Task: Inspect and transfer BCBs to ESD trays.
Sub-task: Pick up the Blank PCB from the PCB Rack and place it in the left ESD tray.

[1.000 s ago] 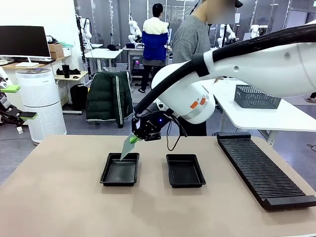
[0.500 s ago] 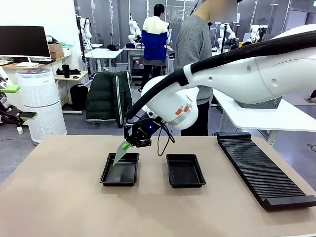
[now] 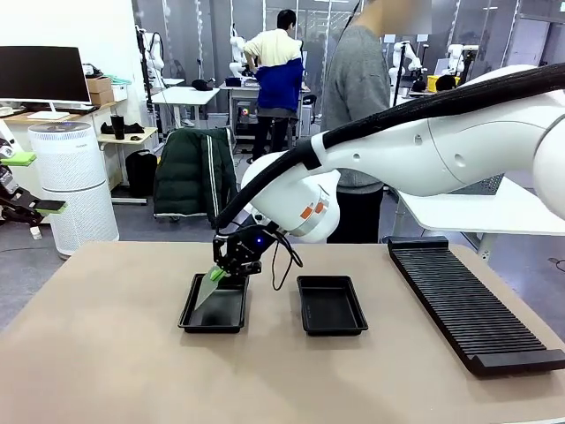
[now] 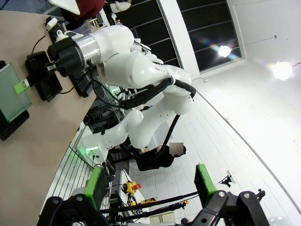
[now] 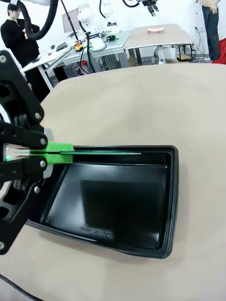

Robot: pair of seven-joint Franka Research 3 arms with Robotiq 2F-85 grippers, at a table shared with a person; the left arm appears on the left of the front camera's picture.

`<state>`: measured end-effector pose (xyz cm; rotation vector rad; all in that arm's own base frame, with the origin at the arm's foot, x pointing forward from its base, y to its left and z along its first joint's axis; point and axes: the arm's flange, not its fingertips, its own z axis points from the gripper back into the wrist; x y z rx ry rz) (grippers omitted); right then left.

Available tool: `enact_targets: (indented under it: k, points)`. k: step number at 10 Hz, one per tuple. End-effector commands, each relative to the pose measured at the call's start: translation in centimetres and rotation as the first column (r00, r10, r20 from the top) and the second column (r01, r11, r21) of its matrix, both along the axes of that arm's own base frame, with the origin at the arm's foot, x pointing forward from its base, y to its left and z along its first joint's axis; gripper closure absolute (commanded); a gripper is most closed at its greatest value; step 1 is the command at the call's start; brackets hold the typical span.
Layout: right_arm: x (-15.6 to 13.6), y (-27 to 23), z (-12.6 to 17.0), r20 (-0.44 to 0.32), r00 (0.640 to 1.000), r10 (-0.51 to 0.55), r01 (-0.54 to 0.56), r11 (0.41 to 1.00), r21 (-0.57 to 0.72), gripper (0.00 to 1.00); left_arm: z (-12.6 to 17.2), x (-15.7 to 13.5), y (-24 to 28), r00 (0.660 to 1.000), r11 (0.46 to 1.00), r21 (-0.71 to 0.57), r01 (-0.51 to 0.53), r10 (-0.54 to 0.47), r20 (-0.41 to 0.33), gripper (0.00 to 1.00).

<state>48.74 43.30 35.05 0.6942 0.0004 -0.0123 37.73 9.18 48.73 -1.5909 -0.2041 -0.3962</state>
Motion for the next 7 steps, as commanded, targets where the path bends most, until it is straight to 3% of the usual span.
enact_targets:
  k: [1, 2, 3, 4, 5, 7]
  points:
    - [-0.3, 0.4, -0.6, 0.020, 0.999, -0.030, 0.030, 0.999, 0.018, 0.98, 0.1, -0.1, 0.1, 1.000, 1.000, 0.000, -0.003, 0.003, 0.002, 0.00]
    - [-0.5, 0.4, -0.9, 0.061, 0.997, 0.057, -0.060, 0.997, 0.048, 0.98, 0.1, -0.1, 0.1, 1.000, 1.000, 0.000, -0.003, 0.003, 0.002, 0.00]
    - [-0.9, 0.5, -1.1, 0.171, 0.970, 0.175, -0.188, 0.980, 0.064, 0.98, 0.1, -0.1, 0.1, 1.000, 1.000, 0.000, -0.003, 0.003, 0.002, 0.00]
    - [-1.0, 0.3, -2.0, 0.304, 0.874, 0.378, -0.452, 0.863, 0.226, 0.98, 0.1, -0.1, 0.1, 1.000, 1.000, 0.000, -0.003, 0.003, 0.002, 0.00]
    - [-0.4, 0.8, -0.6, 0.068, 0.994, 0.082, -0.083, 0.997, 0.009, 0.98, 0.1, -0.1, 0.1, 1.000, 1.000, 0.000, -0.003, 0.003, 0.002, 0.00]
    - [-0.4, 0.8, -0.6, 0.068, 0.994, 0.082, -0.083, 0.997, 0.009, 0.98, 0.1, -0.1, 0.1, 1.000, 1.000, 0.000, -0.003, 0.003, 0.002, 0.00]
